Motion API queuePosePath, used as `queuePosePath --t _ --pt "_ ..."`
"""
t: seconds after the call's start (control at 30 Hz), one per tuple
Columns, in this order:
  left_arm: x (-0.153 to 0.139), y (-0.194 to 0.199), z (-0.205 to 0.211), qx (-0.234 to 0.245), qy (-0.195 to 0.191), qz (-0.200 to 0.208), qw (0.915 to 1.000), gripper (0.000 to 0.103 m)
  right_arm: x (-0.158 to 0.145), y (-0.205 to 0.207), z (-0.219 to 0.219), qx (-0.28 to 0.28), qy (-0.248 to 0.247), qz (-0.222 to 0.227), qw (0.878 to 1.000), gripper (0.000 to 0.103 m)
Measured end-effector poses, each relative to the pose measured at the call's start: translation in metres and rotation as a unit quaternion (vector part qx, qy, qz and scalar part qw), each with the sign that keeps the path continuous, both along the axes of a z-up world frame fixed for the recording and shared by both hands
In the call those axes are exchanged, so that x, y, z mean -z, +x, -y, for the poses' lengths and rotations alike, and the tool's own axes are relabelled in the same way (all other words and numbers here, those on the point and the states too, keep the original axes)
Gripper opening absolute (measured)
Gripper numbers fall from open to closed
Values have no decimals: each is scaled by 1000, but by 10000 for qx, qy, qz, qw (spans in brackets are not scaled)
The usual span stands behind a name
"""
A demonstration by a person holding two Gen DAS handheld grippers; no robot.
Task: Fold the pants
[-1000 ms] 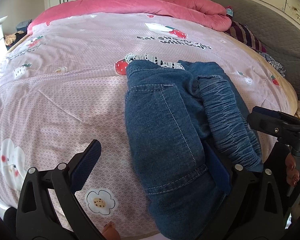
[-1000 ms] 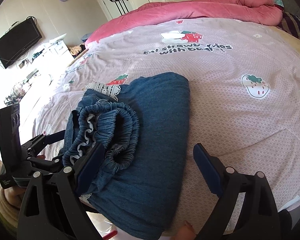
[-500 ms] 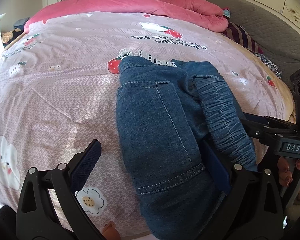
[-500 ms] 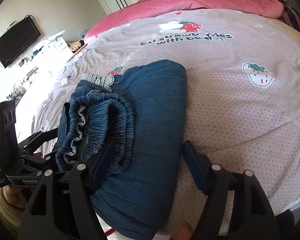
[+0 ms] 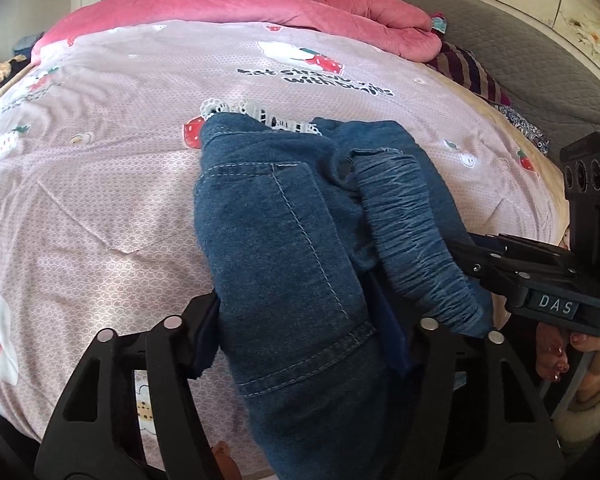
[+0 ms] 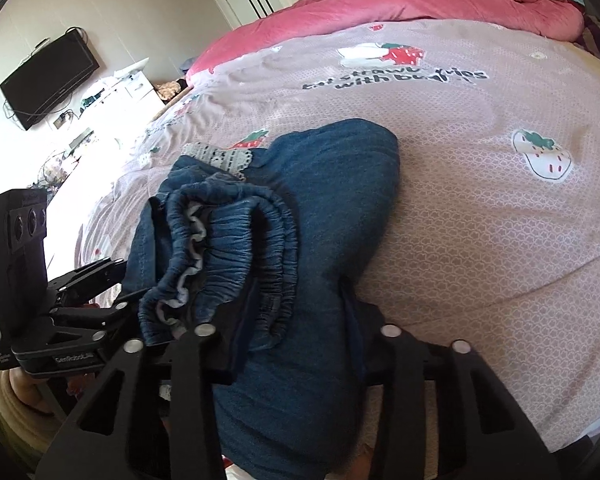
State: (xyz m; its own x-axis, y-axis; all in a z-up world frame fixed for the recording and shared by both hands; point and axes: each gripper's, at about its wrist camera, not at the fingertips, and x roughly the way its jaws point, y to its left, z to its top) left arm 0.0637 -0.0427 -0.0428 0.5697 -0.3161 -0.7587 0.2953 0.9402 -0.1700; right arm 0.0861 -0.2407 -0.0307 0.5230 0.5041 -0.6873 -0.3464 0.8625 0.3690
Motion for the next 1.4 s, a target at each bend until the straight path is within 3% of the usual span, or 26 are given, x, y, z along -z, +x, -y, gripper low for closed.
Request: queuePosePath --t 0.2,0.37,0.6,0.7,0.9,1.03,1.1,1.2,1.3,1.33,1.4 --pt "-6 -4 5 -4 179 205 9996 27 -3 -8 -6 75 -132 236 9996 19" --pt "-17 -12 10 28 252 387 9989 21 -11 -15 -9 108 -290 480 9984 12" --pt "-25 -19 13 51 235 458 9987 19 -17 -19 -10 107 -312 581 9978 6" --pt "-23 -18 13 22 245 430 9988 19 -13 -15 -6 172 -261 431 9986 6" --pt "-16 -15 9 -29 286 354 9990 26 -5 -12 0 280 -341 255 9987 15" --pt "-11 -12 4 -31 227 274 9994 33 1 -7 10 392 -127 73 9991 28" --pt "-9 -10 2 -58 189 241 9995 42 4 -4 13 379 58 -41 9993 28" --pt "-4 -5 -2 -74 64 188 9998 46 9 3 16 358 347 -199 9986 30" --pt "0 -1 -6 -88 -99 104 9999 47 10 5 13 304 394 -192 9986 27" --pt "1 -1 -6 -80 -134 80 9998 44 10 7 12 254 428 -206 9985 19" --pt "-1 -2 -4 -39 -121 117 9999 29 10 5 8 241 468 -188 9984 13"
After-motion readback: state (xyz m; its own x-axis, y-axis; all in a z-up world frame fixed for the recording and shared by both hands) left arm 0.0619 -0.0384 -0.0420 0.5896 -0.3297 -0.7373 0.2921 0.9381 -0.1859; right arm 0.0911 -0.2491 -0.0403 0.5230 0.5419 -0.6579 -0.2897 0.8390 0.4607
